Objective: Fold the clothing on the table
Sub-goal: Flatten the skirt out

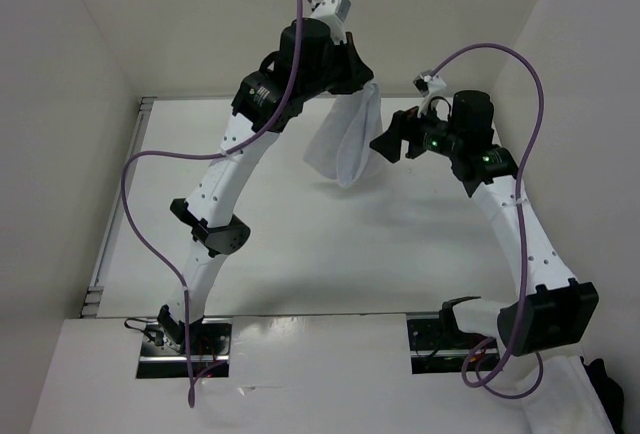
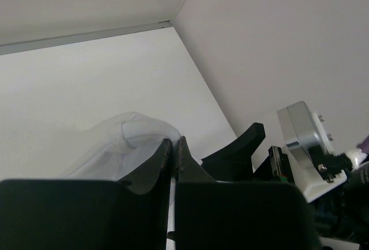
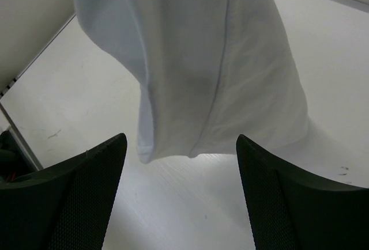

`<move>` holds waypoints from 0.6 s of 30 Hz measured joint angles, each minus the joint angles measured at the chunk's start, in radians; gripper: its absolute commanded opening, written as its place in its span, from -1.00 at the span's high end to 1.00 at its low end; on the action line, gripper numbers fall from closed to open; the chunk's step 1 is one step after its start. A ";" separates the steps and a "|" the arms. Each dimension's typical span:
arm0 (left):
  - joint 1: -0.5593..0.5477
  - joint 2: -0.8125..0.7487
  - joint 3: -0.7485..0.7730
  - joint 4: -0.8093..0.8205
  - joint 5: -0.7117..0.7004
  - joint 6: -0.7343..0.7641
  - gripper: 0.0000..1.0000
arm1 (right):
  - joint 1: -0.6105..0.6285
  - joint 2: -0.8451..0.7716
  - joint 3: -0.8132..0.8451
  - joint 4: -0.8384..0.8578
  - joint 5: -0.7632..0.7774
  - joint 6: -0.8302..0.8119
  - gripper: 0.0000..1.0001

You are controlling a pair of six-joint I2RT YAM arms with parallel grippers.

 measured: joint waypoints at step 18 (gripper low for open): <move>0.019 0.002 0.000 0.070 -0.048 -0.001 1.00 | 0.167 0.160 0.001 0.119 0.246 0.021 -0.33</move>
